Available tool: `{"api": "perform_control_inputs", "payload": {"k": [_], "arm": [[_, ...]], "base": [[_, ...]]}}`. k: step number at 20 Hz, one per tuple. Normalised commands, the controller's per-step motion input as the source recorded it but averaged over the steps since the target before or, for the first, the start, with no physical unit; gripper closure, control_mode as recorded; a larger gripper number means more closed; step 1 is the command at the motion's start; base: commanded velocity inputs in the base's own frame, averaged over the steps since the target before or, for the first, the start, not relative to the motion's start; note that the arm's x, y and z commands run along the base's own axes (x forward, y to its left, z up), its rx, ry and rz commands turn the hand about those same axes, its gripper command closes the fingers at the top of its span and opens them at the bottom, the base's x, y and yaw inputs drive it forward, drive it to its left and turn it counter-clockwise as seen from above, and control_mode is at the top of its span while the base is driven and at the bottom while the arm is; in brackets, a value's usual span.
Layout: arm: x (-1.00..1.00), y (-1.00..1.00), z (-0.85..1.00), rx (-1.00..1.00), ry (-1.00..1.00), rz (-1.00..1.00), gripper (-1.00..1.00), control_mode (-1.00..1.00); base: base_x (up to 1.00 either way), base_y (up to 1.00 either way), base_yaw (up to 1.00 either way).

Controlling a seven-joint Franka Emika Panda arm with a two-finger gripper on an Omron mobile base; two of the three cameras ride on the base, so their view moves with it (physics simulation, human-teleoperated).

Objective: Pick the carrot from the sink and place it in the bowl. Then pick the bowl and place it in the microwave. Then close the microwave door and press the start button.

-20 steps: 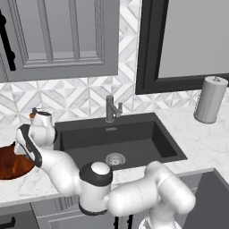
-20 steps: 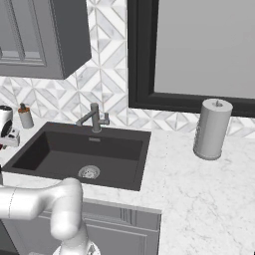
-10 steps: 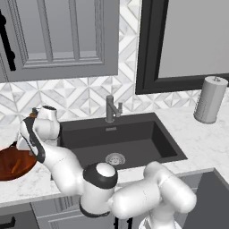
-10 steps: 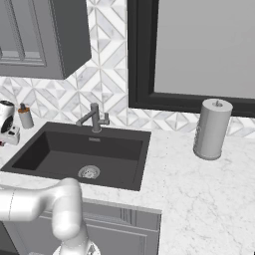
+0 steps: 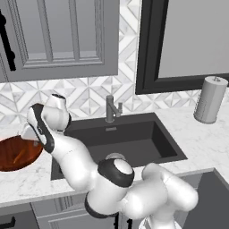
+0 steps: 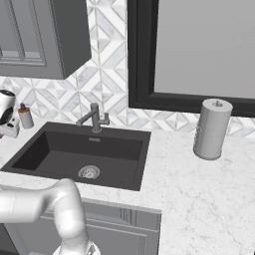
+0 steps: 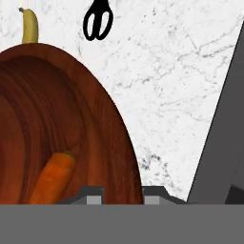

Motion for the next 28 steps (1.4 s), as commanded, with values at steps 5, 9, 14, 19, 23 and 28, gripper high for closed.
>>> {"api": "perform_control_inputs", "payload": {"k": [5, 9, 14, 19, 23, 28], "arm": [[-0.36, -0.62, 0.71, 0.0, 0.0, -0.12, 1.0, -1.0], [-0.19, -0.96, 0.4, 0.0, 0.0, -0.32, 1.0, -1.0], [-0.12, -0.92, 0.34, 0.0, -0.02, -0.41, 1.0, -1.0], [-0.33, -0.77, 0.37, 0.0, -0.05, -0.44, 1.0, -1.0], [-0.36, -0.68, 0.35, 0.0, 0.0, -0.48, 1.0, -1.0], [-0.22, -0.54, 0.48, 0.0, 0.0, -0.43, 1.0, -1.0]], "base": [[0.0, 0.0, 0.0], [0.0, 0.0, 0.0], [0.0, 0.0, 0.0], [0.0, 0.0, 0.0], [0.0, 0.0, 0.0], [0.0, 0.0, 0.0]]}}
